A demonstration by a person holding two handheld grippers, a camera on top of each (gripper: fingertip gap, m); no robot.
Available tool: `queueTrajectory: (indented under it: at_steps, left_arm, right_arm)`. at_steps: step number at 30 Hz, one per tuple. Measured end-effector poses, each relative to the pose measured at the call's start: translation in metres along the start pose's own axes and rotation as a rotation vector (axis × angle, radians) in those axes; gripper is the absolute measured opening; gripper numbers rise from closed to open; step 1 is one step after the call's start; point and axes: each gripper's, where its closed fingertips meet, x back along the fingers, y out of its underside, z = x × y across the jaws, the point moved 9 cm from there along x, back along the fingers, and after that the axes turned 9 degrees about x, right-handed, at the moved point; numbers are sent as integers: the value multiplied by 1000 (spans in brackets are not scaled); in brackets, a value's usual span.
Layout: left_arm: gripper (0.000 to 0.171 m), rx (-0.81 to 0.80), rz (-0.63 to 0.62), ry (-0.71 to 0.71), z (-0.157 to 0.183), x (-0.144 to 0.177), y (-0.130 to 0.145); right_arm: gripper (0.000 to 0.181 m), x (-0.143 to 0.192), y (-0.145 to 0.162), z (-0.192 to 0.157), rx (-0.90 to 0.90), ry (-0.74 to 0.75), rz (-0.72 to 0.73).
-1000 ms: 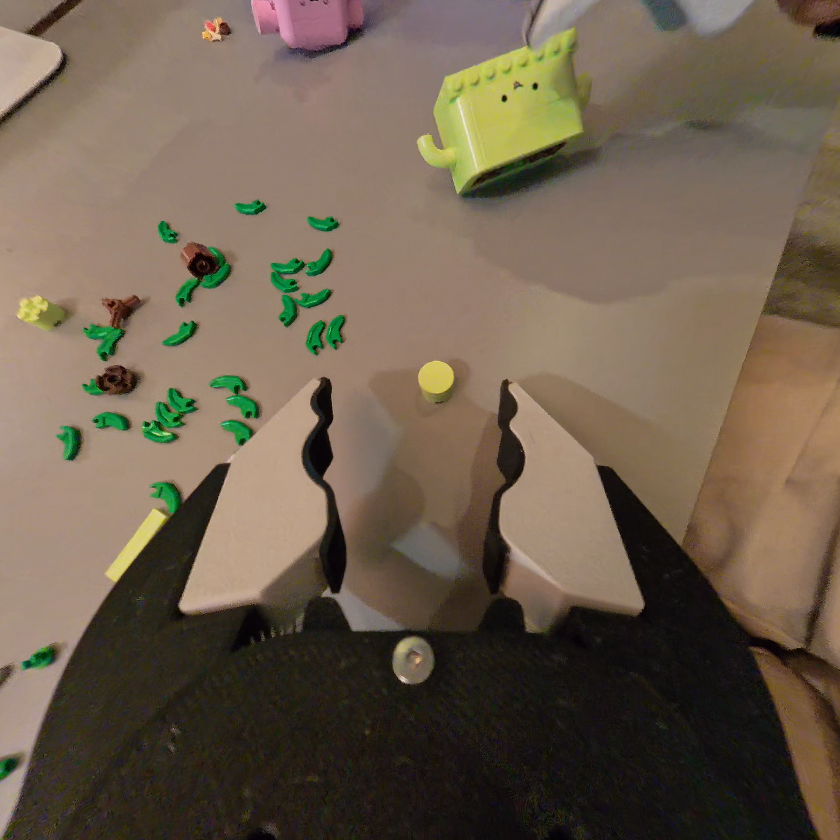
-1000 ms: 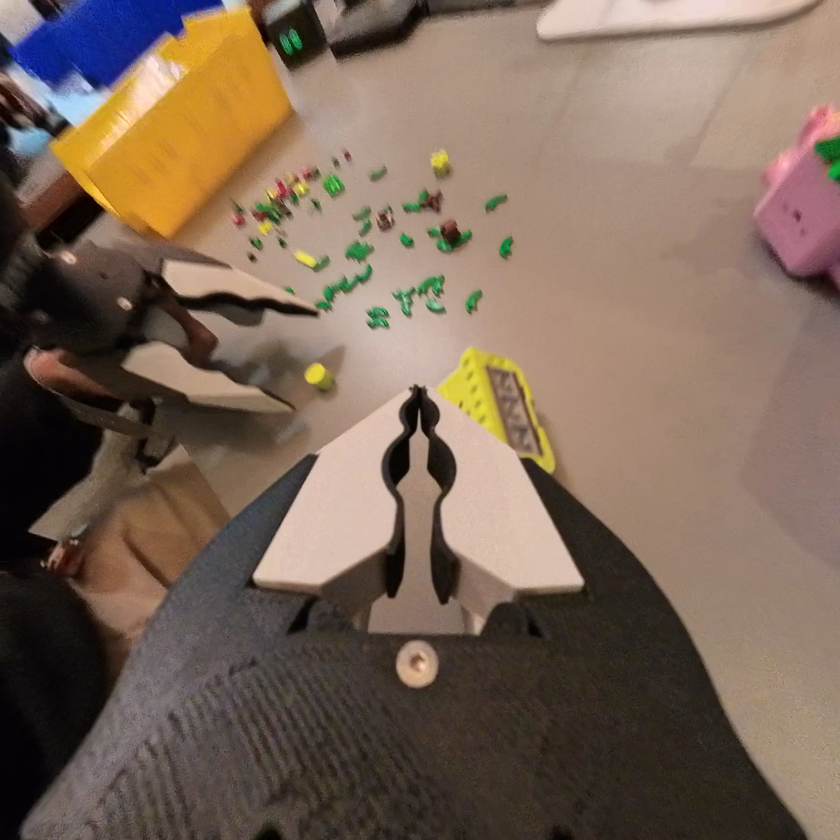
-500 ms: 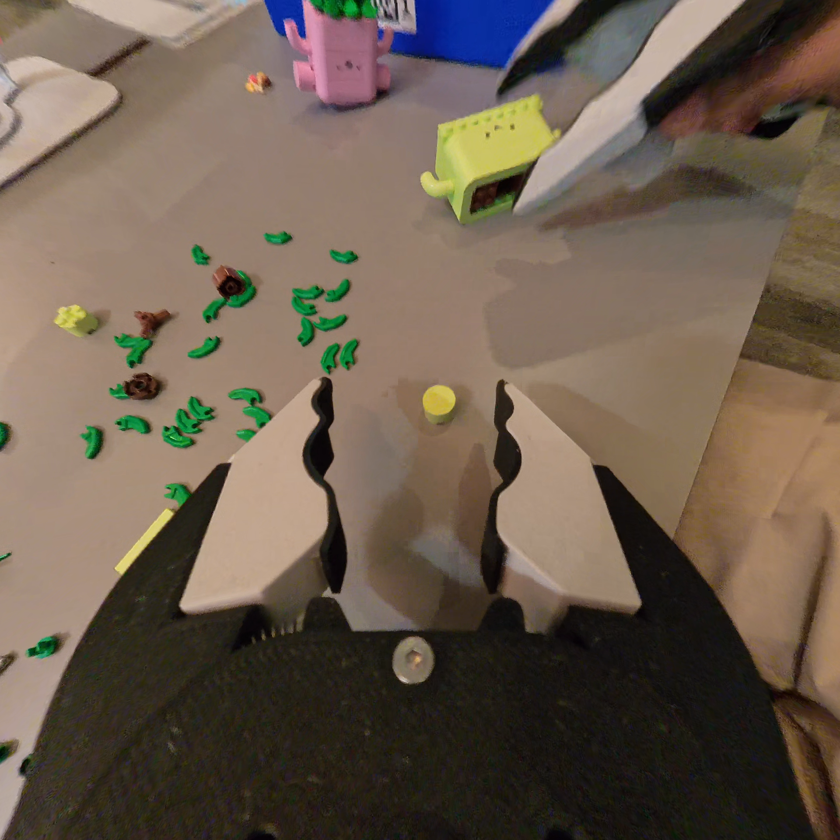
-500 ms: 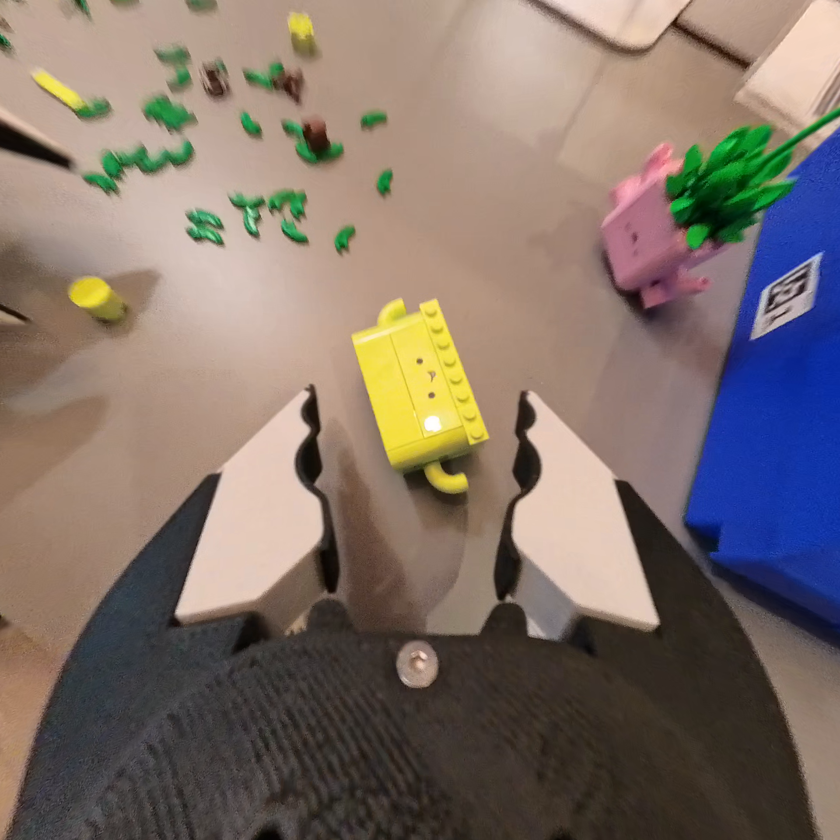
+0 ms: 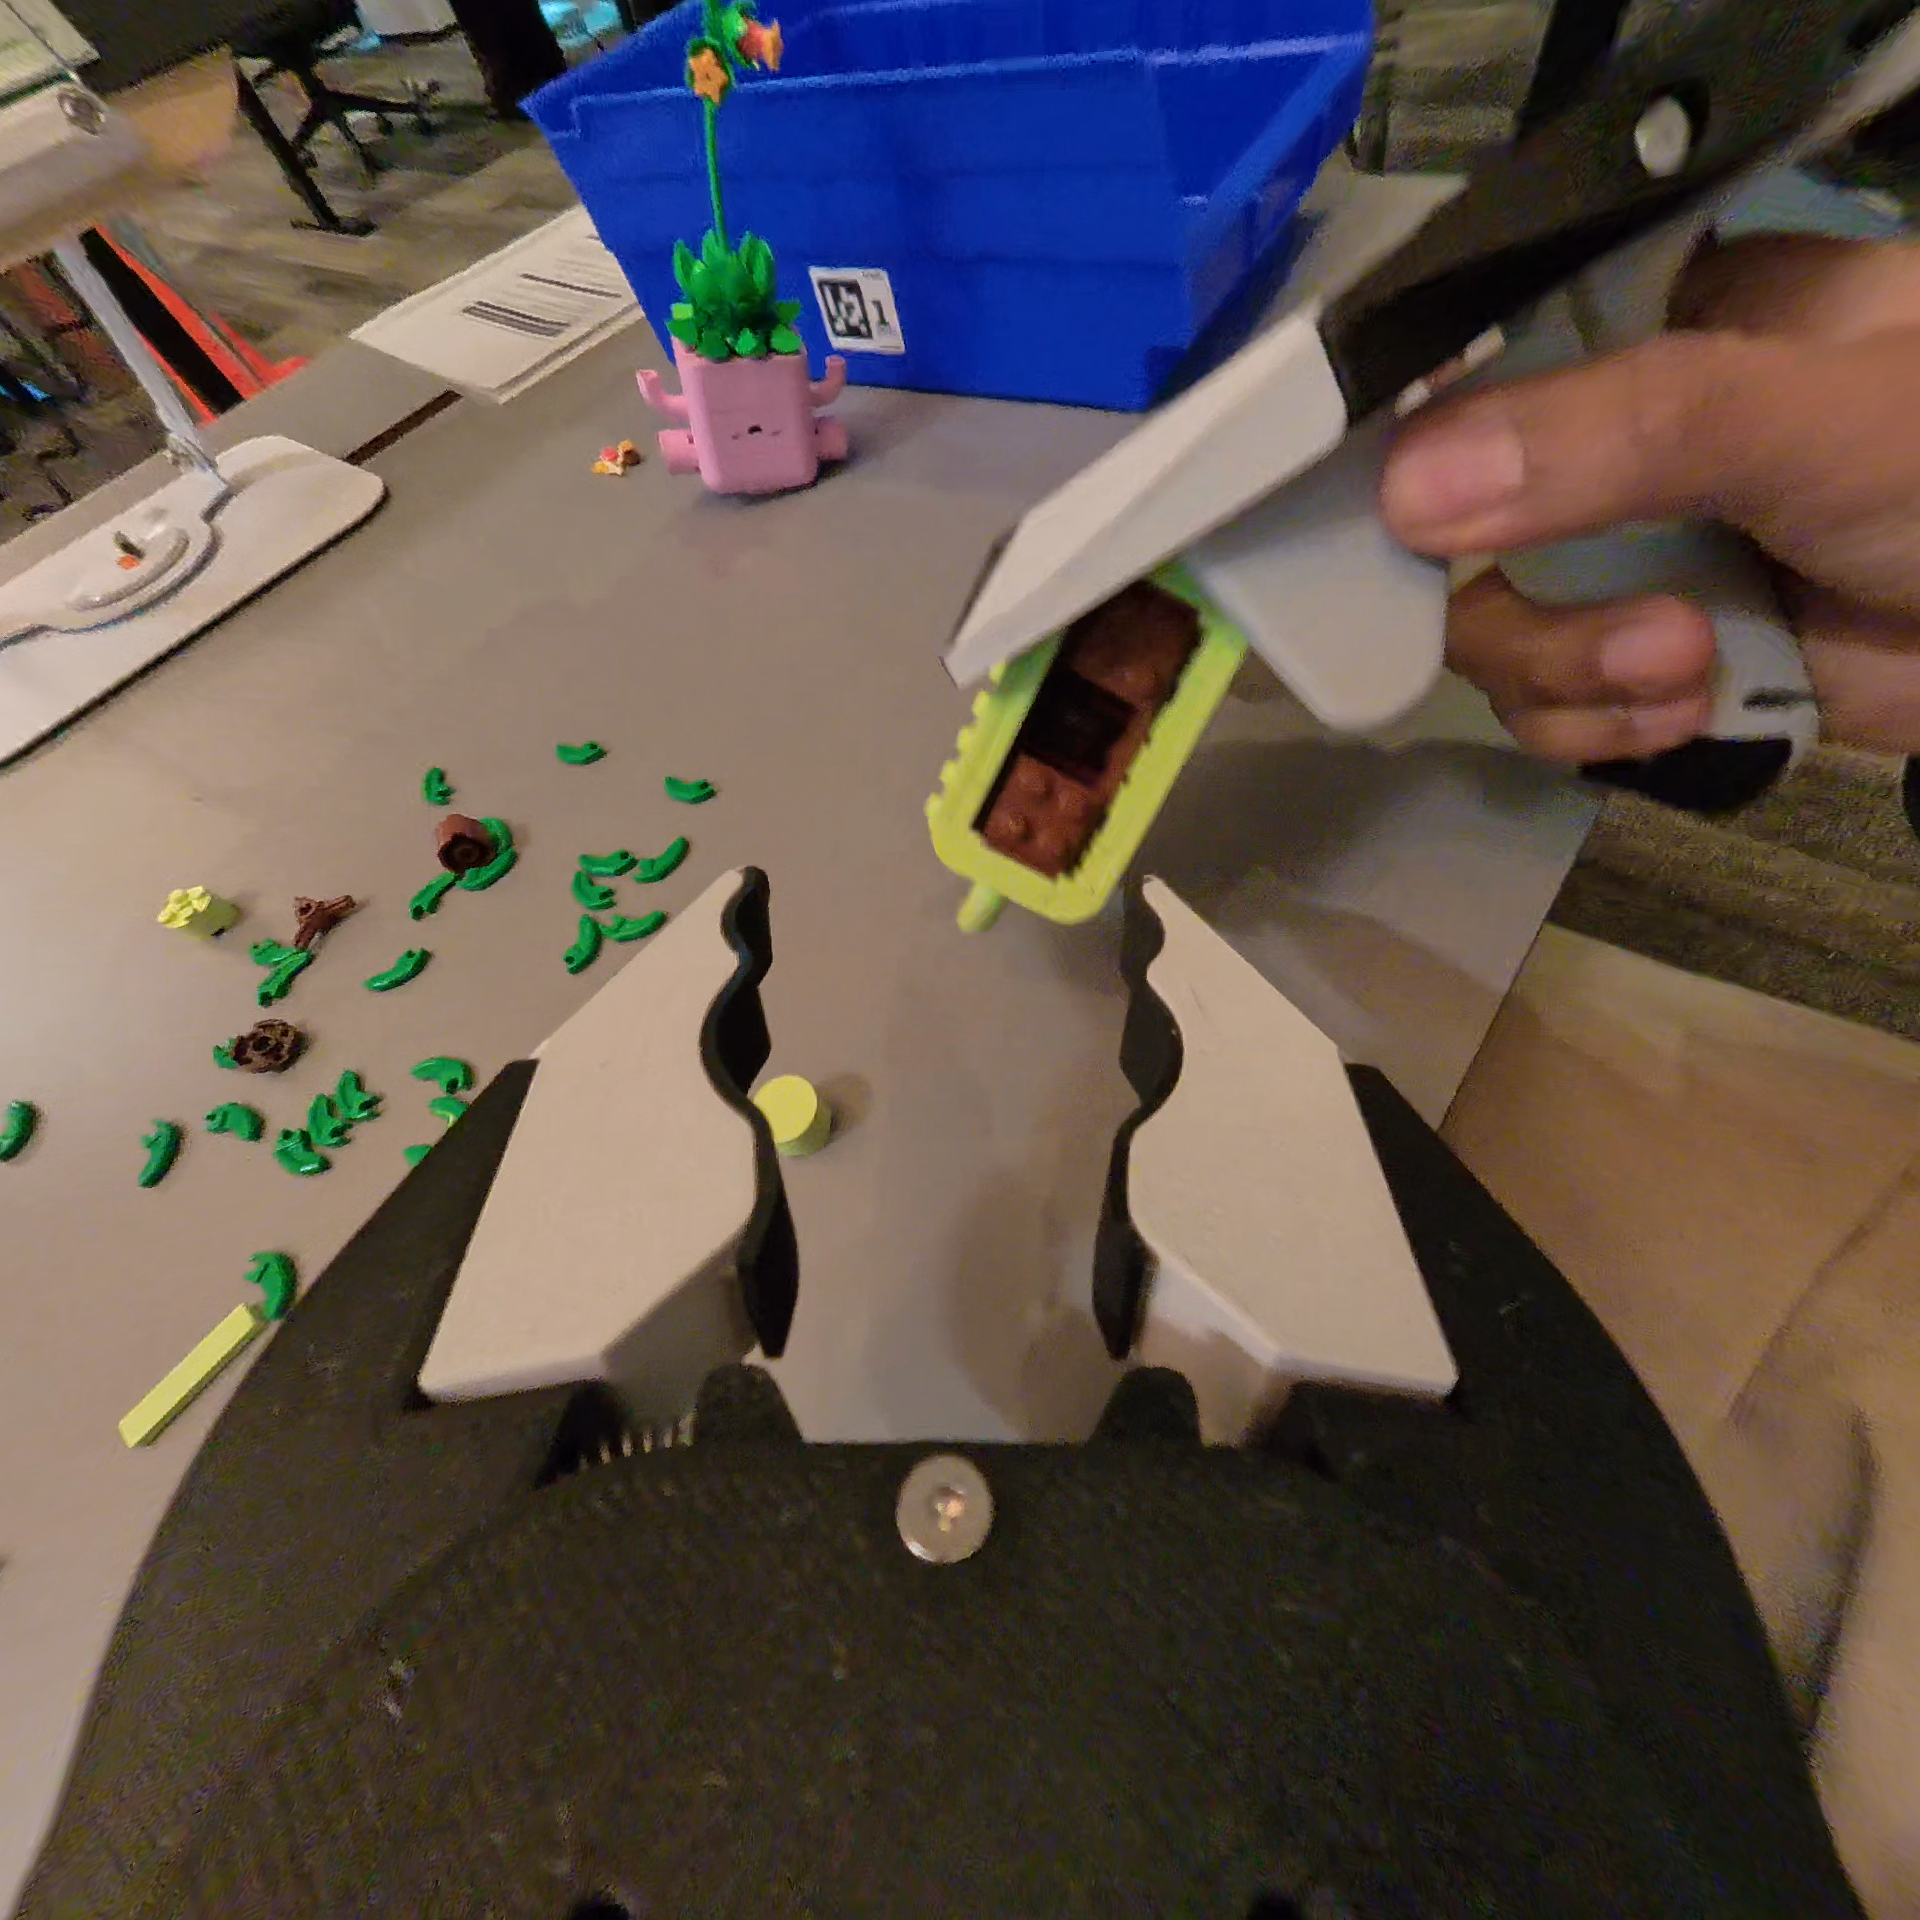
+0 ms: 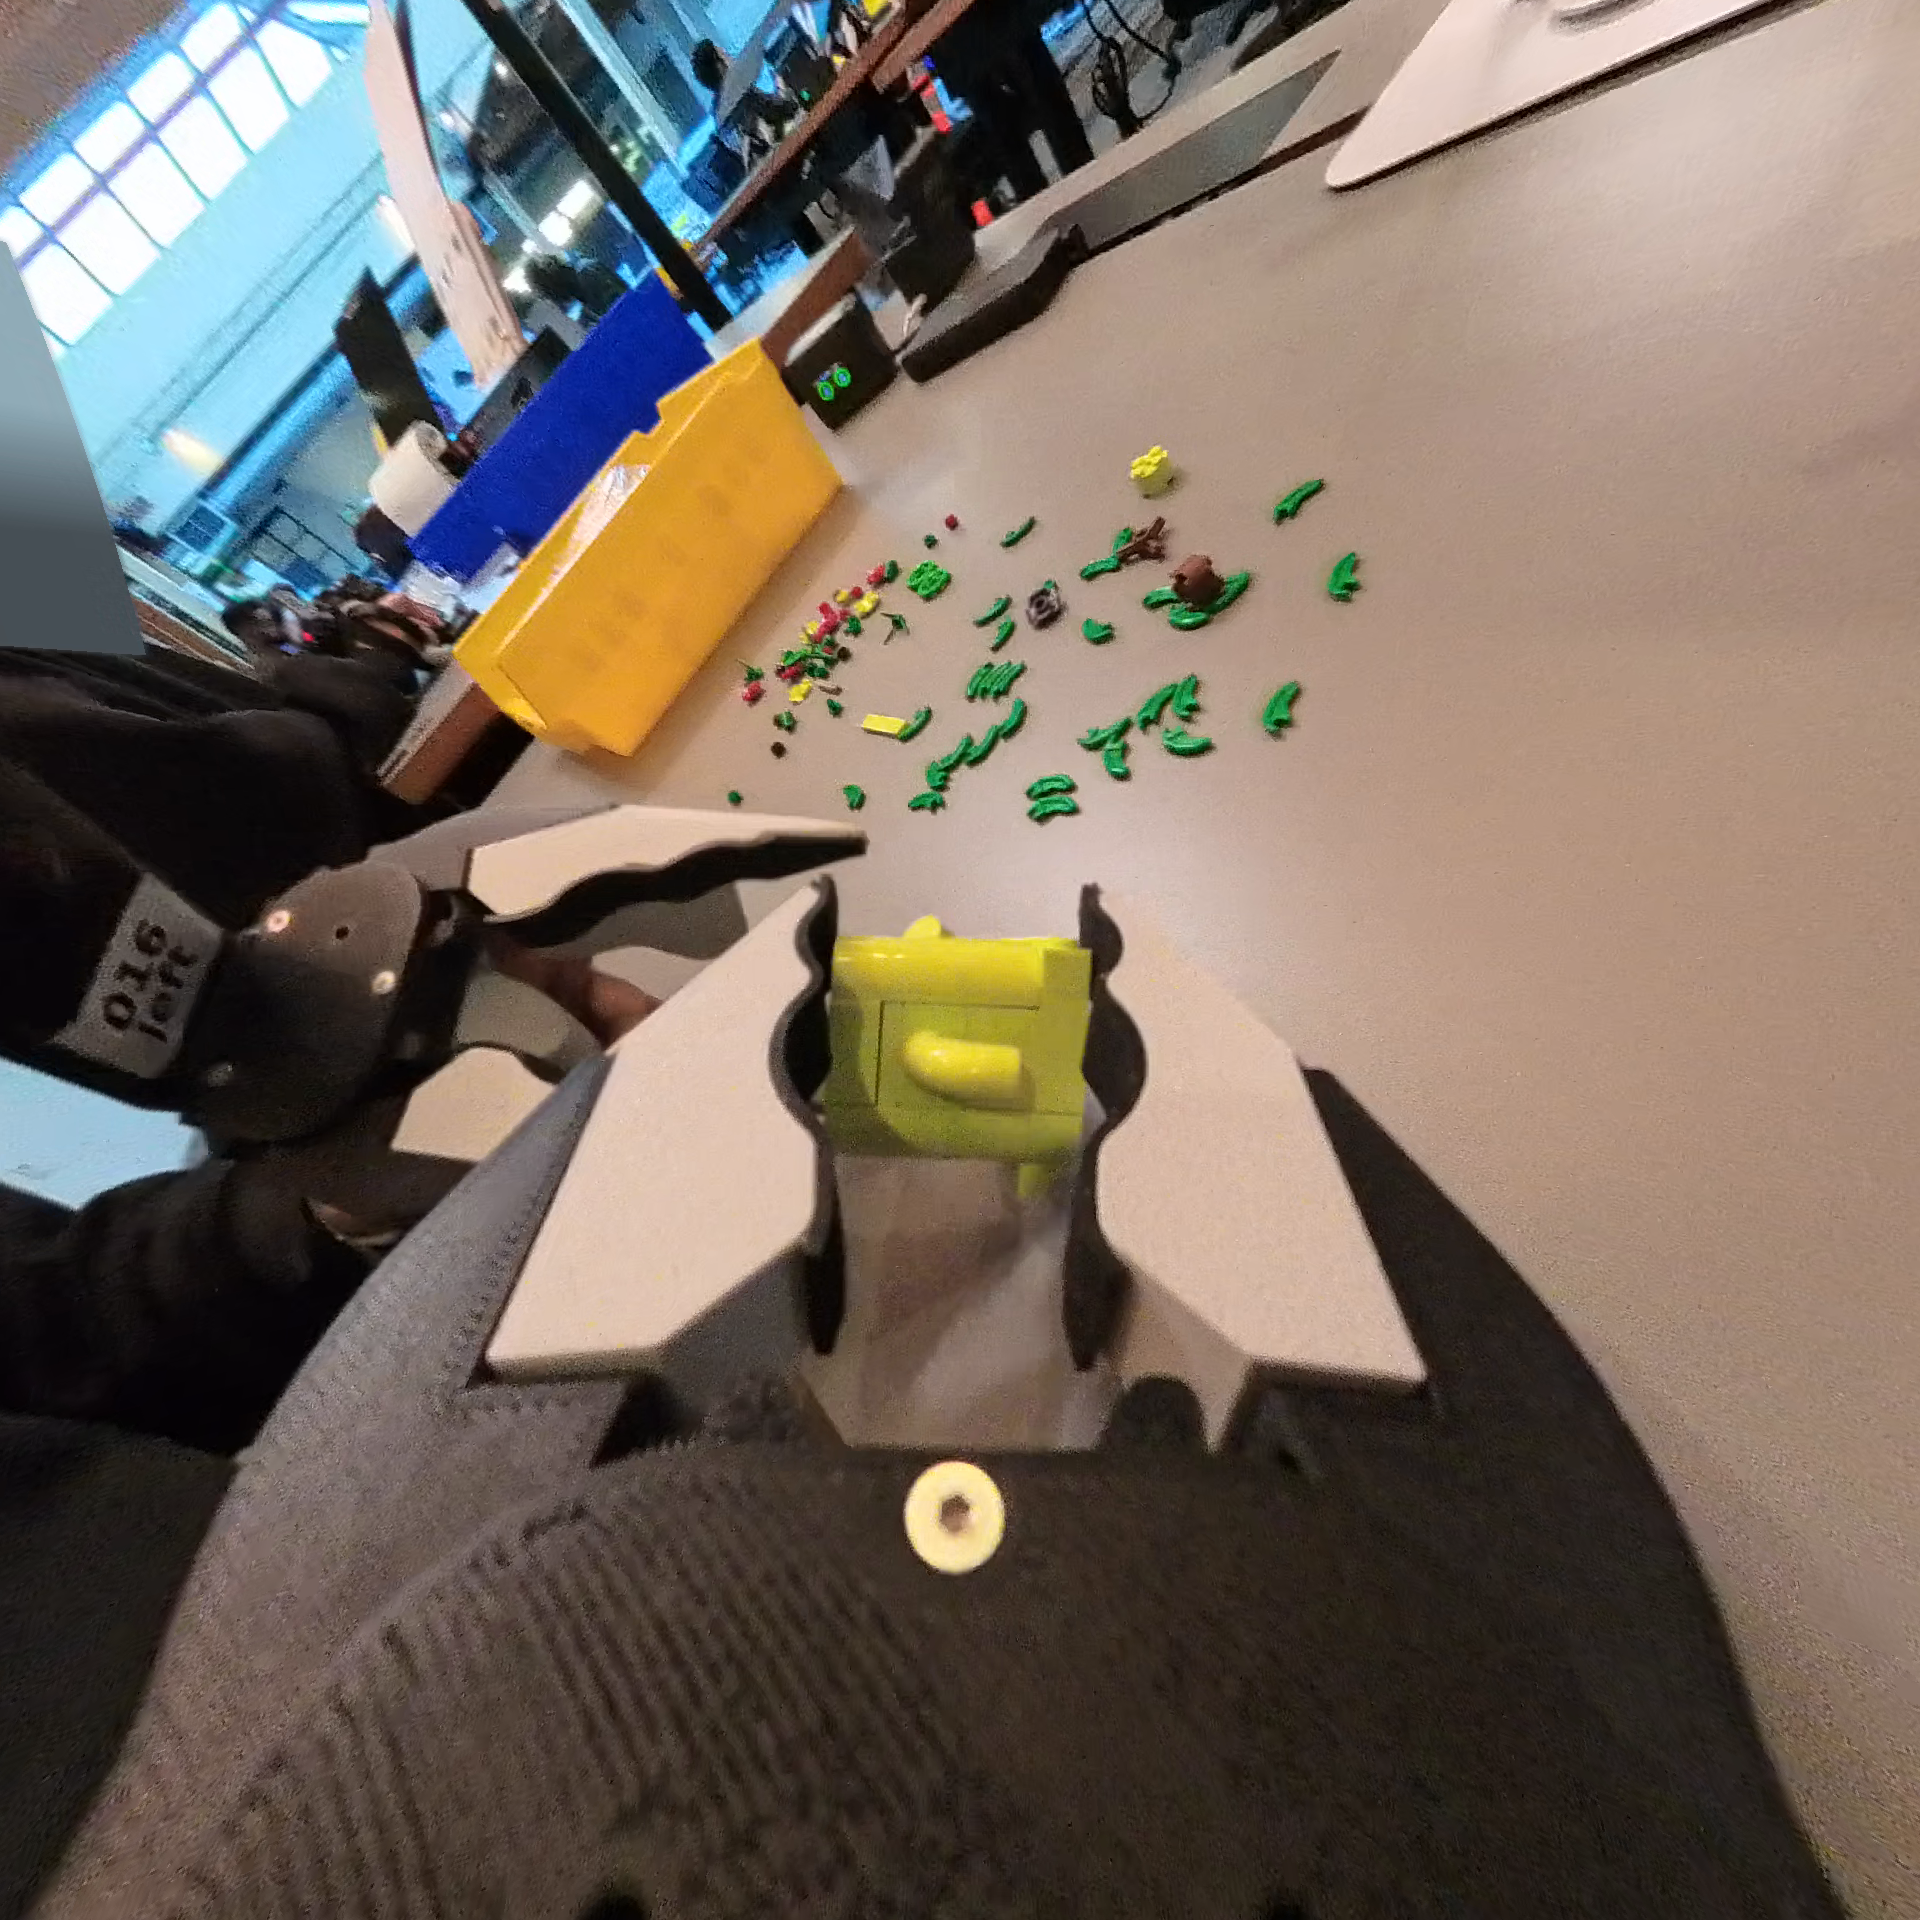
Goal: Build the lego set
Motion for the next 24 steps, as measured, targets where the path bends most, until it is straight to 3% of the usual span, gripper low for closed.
queueTrajectory:
  at_steps: [9,16,20,24]
  left_arm:
    - [69,-102,-11,161,21,-14,-5]
    - [45,-216,-55,292,35,-25,-8]
    - [48,-240,-151,341,38,-43,-6]
    - [46,-175,-178,337,31,-54,-14]
  right_arm:
    - [46,14,27,3,-73,83,-35]
    - [46,26,31,14,-169,70,1]
    - [63,20,30,29,-209,66,-30]
    - [65,35,21,35,-178,84,36]
